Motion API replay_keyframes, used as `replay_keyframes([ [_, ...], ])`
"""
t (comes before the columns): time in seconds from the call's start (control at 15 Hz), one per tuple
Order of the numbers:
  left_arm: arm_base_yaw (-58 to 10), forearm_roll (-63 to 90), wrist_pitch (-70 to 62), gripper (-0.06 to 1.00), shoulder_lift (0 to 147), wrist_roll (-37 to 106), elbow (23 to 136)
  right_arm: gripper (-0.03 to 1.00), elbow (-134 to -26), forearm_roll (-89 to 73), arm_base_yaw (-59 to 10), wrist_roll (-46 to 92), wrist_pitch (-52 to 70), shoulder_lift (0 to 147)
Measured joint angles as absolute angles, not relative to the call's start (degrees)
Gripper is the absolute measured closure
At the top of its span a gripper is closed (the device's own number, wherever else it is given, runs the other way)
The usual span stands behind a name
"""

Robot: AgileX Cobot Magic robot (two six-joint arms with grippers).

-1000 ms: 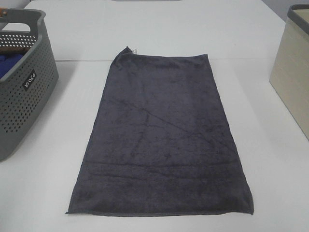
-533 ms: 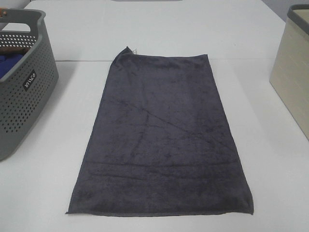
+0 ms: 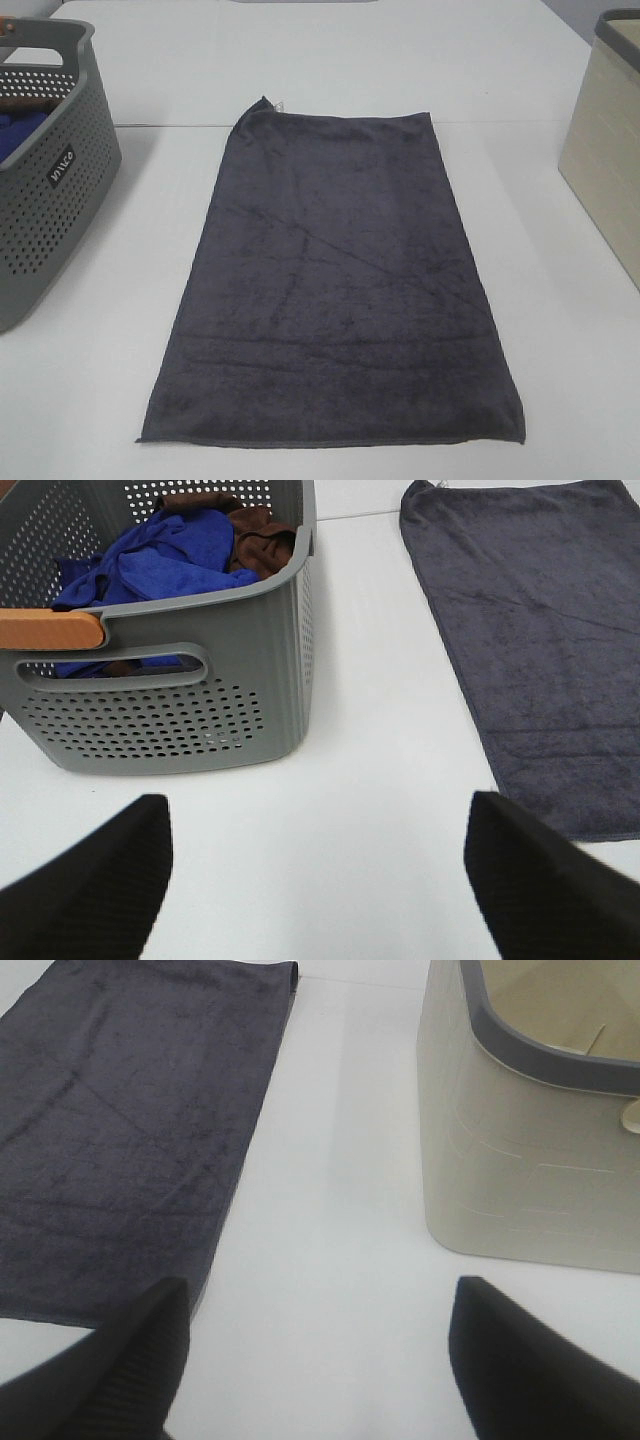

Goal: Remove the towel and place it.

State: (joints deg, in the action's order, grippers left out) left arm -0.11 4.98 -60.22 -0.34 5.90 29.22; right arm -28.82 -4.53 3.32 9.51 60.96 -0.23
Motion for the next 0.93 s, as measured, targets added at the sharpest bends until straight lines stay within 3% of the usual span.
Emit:
replay_keyframes([
  [0.93,0.0,5.0,-60.2,0.18,-0.3,5.6,29.2,0.26,-28.8,-4.5,3.3,9.4,61.0,-0.2],
])
